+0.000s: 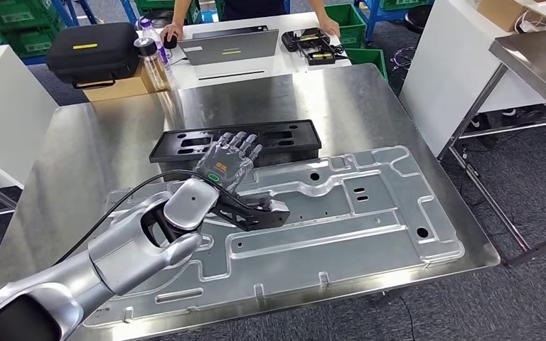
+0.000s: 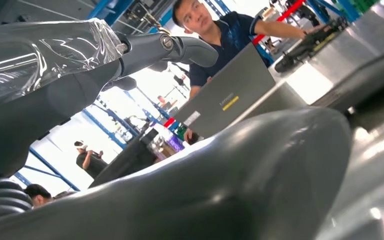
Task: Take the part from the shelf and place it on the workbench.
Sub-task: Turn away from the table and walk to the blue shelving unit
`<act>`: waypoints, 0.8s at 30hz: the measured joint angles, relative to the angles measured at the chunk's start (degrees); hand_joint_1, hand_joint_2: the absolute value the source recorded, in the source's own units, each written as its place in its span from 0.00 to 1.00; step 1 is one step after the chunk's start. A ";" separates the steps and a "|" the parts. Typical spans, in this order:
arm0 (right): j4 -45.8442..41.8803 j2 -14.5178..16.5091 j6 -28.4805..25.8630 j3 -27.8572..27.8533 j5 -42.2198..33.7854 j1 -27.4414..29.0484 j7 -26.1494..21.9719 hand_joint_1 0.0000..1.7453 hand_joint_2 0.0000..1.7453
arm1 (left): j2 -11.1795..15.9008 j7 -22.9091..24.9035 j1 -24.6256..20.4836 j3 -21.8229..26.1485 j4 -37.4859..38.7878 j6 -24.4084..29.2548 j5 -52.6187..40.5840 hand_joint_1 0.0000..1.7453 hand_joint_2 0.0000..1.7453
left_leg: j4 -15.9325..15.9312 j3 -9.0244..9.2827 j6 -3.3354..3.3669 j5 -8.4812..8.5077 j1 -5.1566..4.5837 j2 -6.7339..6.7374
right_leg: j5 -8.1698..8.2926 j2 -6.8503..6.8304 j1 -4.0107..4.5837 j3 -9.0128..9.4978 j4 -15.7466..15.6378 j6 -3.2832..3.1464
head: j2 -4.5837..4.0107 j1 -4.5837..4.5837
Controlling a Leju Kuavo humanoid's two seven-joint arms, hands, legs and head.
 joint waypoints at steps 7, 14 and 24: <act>0.00 -0.07 0.16 0.00 -0.15 0.25 0.01 0.00 0.00 | -0.34 -0.04 -0.49 -0.49 0.23 0.12 0.63 0.00 0.00 | -19.82 11.20 2.07 5.21 -0.84 -0.44 | 3.04 -0.06 -0.09 -2.54 -0.51 1.87 | 0.01 -0.02; 0.00 -0.28 -0.14 -0.17 -0.50 0.50 0.09 0.00 0.00 | -0.61 -0.38 -0.74 -1.22 1.20 0.24 1.13 0.00 0.00 | -20.16 9.34 3.35 7.54 -0.31 0.06 | -7.01 0.01 0.08 -8.92 16.42 3.33 | 0.00 0.29; 0.00 -0.57 -0.21 -0.61 -0.61 0.29 -0.02 0.00 0.00 | -0.84 -0.80 -1.21 -1.48 2.14 1.15 1.82 0.00 0.00 | -17.46 6.36 1.56 7.56 -0.75 -0.25 | -0.62 0.05 0.19 0.67 0.29 0.89 | 0.01 0.25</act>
